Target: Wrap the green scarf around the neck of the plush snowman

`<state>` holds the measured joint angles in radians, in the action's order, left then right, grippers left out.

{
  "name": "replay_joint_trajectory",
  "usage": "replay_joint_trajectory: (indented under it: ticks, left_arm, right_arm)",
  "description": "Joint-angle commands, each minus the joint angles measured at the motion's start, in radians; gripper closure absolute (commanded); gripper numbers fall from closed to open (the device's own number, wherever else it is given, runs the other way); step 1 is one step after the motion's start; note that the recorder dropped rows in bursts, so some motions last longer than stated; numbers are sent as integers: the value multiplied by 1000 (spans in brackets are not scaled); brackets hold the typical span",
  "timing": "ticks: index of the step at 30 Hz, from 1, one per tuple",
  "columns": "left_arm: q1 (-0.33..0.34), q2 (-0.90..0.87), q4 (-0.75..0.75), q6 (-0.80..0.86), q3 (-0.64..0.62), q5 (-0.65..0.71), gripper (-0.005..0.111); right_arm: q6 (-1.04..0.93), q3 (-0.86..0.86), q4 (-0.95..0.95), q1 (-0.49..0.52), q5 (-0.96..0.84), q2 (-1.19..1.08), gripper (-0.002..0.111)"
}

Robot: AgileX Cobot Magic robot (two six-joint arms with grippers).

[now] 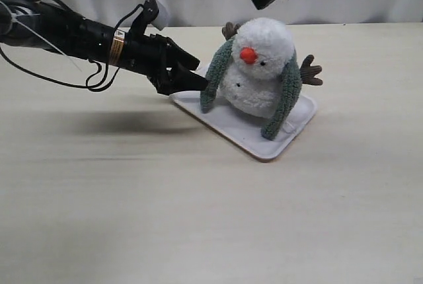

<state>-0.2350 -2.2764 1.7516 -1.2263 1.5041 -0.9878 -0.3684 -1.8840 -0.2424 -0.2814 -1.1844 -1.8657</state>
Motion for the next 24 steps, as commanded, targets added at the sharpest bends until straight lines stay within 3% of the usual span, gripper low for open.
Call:
replay_joint_trajectory:
  ticks: [1,3,5,9,13,17,24]
  left_arm:
    - [-13,7,-7,37,-3,12,41]
    - [-29,0,-7,60,-3,12,41]
    - [-40,-9,-7,84,-3,15,41]
    - [-45,-11,-13,98,-3,19,41]
    - [-45,-11,-26,108,-3,23,41]
    - [-45,-16,-29,113,-3,66,41]
    - [-45,-19,-107,199,-3,137,41]
  right_arm:
    - [136,126,-5,0,-37,78,68]
    - [146,273,-7,0,-25,113,72]
    - [146,487,7,0,145,172,73]
    - [174,715,23,2,448,252,72]
    - [174,889,-14,0,775,281,55]
    - [175,936,-14,0,821,223,44]
    - [175,932,-58,0,950,102,51]
